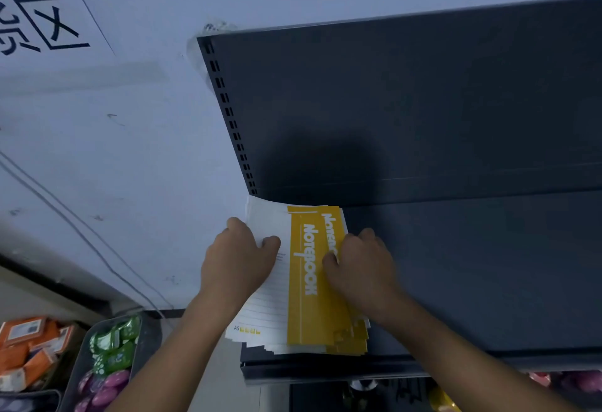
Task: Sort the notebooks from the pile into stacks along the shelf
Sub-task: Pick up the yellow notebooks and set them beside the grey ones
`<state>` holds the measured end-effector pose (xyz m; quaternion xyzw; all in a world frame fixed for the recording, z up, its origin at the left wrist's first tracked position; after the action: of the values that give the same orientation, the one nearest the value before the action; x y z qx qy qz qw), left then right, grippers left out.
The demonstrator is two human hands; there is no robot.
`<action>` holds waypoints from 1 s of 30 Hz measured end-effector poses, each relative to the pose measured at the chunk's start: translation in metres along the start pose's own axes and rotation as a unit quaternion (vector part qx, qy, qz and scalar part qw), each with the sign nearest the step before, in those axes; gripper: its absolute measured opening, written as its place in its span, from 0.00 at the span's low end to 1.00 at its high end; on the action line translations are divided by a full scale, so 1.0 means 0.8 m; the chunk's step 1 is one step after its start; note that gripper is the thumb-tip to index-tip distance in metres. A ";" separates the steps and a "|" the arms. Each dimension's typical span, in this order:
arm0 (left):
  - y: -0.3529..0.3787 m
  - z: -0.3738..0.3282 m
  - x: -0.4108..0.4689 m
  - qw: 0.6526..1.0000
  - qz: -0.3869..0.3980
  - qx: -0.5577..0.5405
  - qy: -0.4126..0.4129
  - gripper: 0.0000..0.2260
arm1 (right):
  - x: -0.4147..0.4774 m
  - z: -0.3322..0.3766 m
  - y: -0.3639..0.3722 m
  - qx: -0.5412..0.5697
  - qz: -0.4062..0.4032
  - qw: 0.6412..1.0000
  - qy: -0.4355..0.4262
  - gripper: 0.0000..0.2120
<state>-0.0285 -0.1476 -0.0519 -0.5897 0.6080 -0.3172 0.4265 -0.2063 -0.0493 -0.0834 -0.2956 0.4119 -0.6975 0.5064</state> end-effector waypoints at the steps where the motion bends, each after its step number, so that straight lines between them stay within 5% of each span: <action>1: 0.000 0.001 -0.002 1.000 0.000 -0.006 -0.006 0.14 | -0.001 0.000 0.001 0.001 0.006 1.000 0.005 0.13; 4: 0.001 0.003 -0.006 1.000 -0.007 -0.017 -0.021 0.14 | 0.000 -0.001 0.006 0.037 0.028 0.999 0.028 0.17; 9: 0.000 0.003 -0.011 0.999 -0.011 -0.024 -0.030 0.14 | 0.004 -0.020 0.015 0.253 0.040 0.957 0.138 0.14; 23: -0.009 0.003 -0.017 0.999 -0.021 -0.048 -0.008 0.14 | -0.009 0.002 0.013 0.302 0.014 0.951 0.070 0.12; 30: -0.011 -0.013 -0.013 0.995 0.006 -0.095 0.004 0.05 | -0.002 0.005 0.017 0.303 0.032 0.950 0.063 0.06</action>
<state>-0.0343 -0.1398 -0.0379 -0.6223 0.6409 -0.2579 0.3682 -0.1960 -0.0513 -0.0936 -0.0706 0.2215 -0.7901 0.5672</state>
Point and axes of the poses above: each hand's wrist, its own x-axis towards the middle knuckle, its own y-axis out of the palm, z = x × y, the point moved 7 cm from there along x, towards the middle knuckle, and after that the axes turned 13 degrees about -y, right-handed, at the moved point
